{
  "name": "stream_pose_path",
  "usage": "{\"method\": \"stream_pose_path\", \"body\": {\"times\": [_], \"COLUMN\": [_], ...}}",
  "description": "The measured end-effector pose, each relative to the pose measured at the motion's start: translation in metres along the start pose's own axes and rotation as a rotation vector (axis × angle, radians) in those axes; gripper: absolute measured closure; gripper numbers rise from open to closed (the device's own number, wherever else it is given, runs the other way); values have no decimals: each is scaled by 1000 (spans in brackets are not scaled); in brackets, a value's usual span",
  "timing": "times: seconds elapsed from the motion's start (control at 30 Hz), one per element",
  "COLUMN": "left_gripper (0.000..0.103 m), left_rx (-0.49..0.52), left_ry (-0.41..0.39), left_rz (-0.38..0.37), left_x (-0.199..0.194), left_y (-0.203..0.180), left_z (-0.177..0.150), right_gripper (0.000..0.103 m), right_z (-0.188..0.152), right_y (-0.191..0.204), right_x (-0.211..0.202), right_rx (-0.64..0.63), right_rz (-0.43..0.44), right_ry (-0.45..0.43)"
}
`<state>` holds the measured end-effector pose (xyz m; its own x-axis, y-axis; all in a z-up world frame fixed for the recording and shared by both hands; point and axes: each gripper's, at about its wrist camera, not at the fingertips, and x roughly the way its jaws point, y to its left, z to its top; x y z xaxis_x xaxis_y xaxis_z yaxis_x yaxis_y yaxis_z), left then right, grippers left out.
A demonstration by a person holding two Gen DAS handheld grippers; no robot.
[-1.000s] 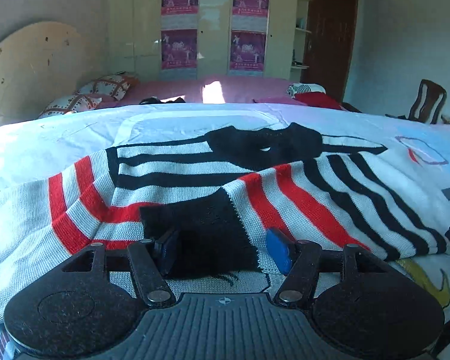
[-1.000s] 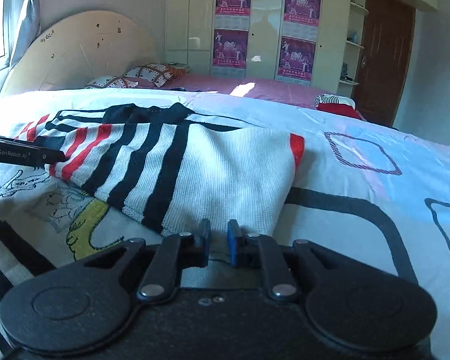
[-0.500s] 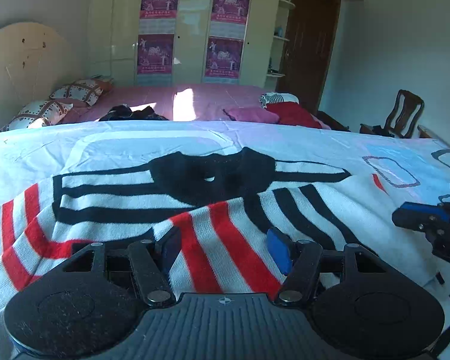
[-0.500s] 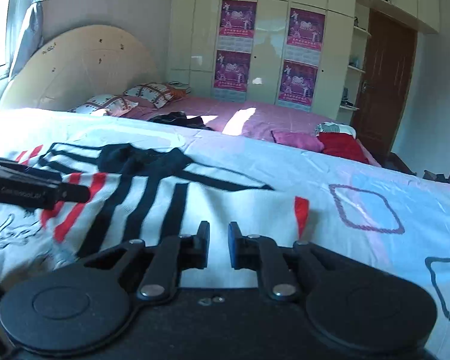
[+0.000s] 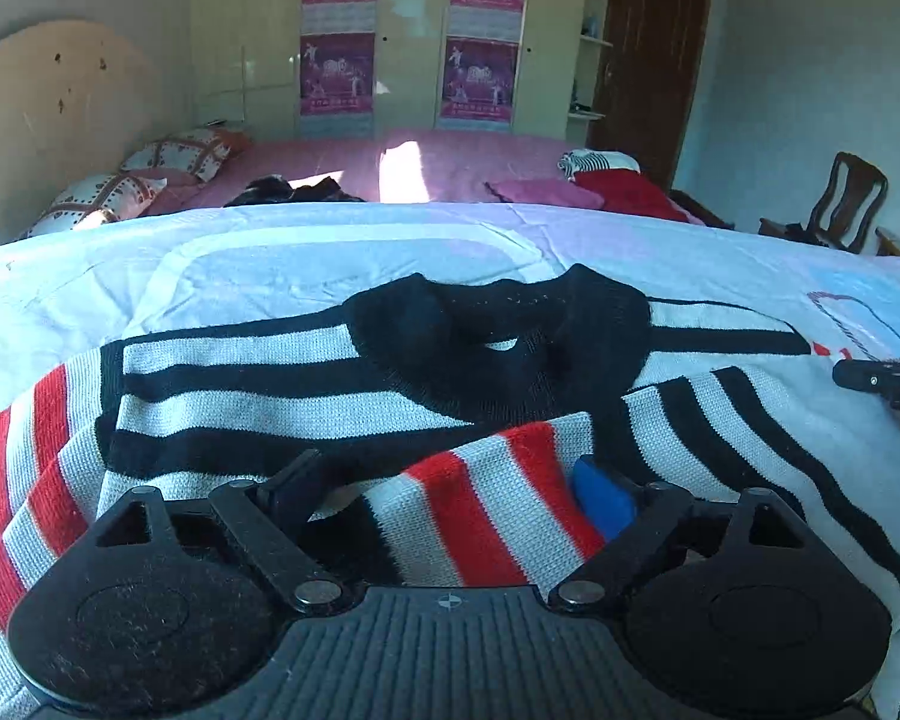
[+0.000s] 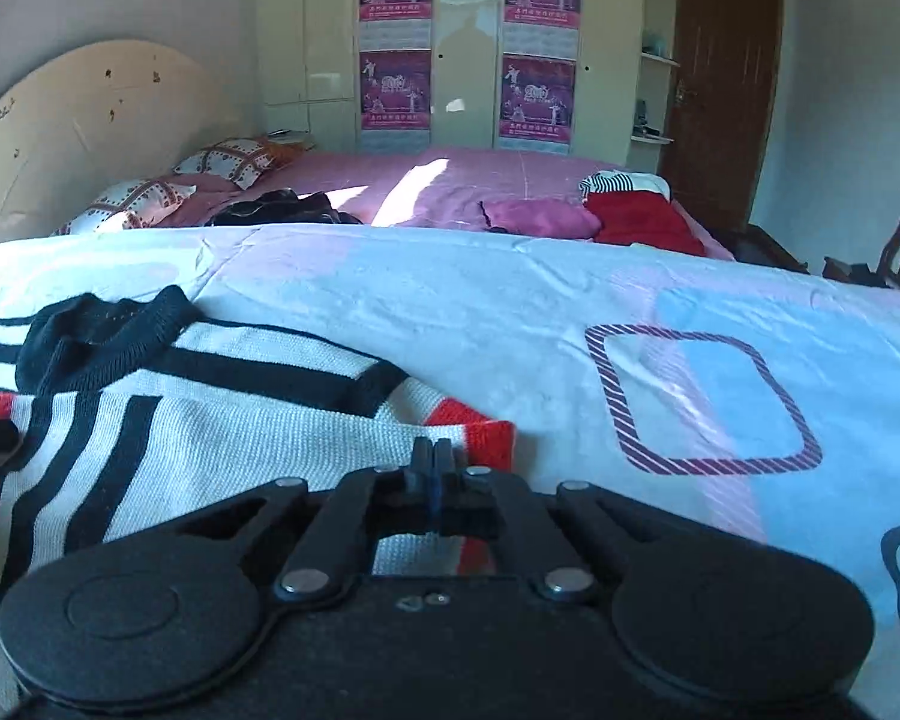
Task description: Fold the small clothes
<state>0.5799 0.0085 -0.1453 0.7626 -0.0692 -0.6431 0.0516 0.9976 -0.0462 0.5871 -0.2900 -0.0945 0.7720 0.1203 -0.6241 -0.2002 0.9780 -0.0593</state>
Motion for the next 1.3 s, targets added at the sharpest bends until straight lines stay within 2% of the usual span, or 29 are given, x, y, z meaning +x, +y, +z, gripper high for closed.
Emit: {"method": "stream_pose_path", "body": {"times": [0.03, 0.1, 0.13, 0.17, 0.27, 0.37, 0.43, 0.47, 0.6, 0.73, 0.77, 0.87, 1.0, 1.13, 1.23, 1.3], "left_gripper": [14, 14, 14, 14, 14, 14, 14, 14, 14, 14, 14, 14, 14, 14, 14, 14], "left_rx": [15, 11, 13, 14, -8, 51, 65, 50, 35, 23, 1, -98, -230, -431, -652, -798], "left_ry": [4, -2, -31, -44, -60, -49, 14, -15, -19, 6, 7, -27, -54, -122, -200, -224], "left_rz": [9, 27, 35, 36, 10, 0, 9, -5, 13, 19, 16, 3, 66, 168, 278, 323], "left_x": [-1, -10, -20, -29, -60, -70, -63, -66, -76, -72, -76, -98, -138, -190, -228, -243], "left_y": [-2, -5, -4, -3, 1, -11, -11, -7, -1, 2, 4, 23, 71, 151, 225, 272], "left_z": [1, 5, 4, 2, -10, -28, -41, -46, -42, -42, -40, -43, -67, -108, -147, -169], "right_gripper": [103, 96, 87, 85, 85, 88, 88, 87, 86, 85, 86, 84, 83, 83, 81, 79], "right_z": [1, 5, 5, 4, -9, -33, -48, -55, -69, -75, -69, -57, -53, -51, -49, -48], "right_y": [4, 7, 8, 11, 22, 44, 51, 54, 61, 63, 62, 61, 68, 88, 109, 123], "right_x": [-1, -11, -21, -31, -60, -71, -79, -86, -114, -110, -112, -125, -134, -141, -141, -140], "right_rx": [-32, -23, -17, -22, -62, -112, -122, -122, -137, -137, -113, -44, 19, 46, 32, 24], "right_rz": [-8, -1, 8, 10, 44, 78, 49, 29, 17, 16, 11, 15, 39, 72, 81, 85], "right_ry": [2, -11, -37, -55, -55, -3, 6, -6, -30, -2, 5, -49, -46, -38, -30, -22]}}
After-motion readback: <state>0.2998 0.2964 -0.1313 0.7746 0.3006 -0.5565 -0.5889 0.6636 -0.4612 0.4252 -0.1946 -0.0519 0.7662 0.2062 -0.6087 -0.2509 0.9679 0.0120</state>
